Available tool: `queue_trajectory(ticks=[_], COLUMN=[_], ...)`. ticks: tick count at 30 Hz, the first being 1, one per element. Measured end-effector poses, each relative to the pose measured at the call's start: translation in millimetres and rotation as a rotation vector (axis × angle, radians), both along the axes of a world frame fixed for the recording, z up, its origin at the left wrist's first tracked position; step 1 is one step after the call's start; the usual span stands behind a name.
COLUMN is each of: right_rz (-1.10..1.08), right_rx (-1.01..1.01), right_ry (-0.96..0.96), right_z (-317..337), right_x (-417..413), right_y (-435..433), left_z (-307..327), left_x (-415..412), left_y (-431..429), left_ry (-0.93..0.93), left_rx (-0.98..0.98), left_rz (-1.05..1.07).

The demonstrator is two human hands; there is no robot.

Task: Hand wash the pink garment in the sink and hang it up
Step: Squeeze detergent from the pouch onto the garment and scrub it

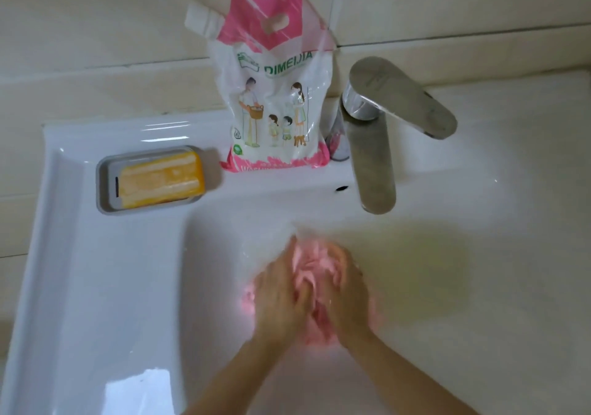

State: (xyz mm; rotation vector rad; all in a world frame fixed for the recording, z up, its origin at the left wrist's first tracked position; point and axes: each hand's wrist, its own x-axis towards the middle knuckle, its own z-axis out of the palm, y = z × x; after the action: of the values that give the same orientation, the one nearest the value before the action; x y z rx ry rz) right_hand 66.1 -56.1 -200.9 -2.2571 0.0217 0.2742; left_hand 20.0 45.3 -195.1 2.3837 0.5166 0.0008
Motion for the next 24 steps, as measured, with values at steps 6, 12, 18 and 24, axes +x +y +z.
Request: queue_trajectory(ticks=[6,12,18,24], right_rz=[0.354,0.048,-0.088,0.335], right_rx=[-0.405,-0.389,-0.020,-0.460], right_ry=[-0.366,-0.096,0.019,-0.476], right_z=[-48.1,-25.3,-3.1,-49.6], right_x=[-6.8,28.7,8.9,-1.4], right_y=[0.2,22.1,10.6,-3.8], left_z=[-43.9,-29.6,-5.2,-54.1], left_x=[-10.3,36.9,12.6,-3.5], left_y=[-12.6,-3.6,-12.3,-16.4], left_ry=[-0.011,0.094,-0.085,-0.105], left_rx=[0.331,0.219,-0.043,0.343], left_rz=[-0.072,-0.008,0.214,-0.043])
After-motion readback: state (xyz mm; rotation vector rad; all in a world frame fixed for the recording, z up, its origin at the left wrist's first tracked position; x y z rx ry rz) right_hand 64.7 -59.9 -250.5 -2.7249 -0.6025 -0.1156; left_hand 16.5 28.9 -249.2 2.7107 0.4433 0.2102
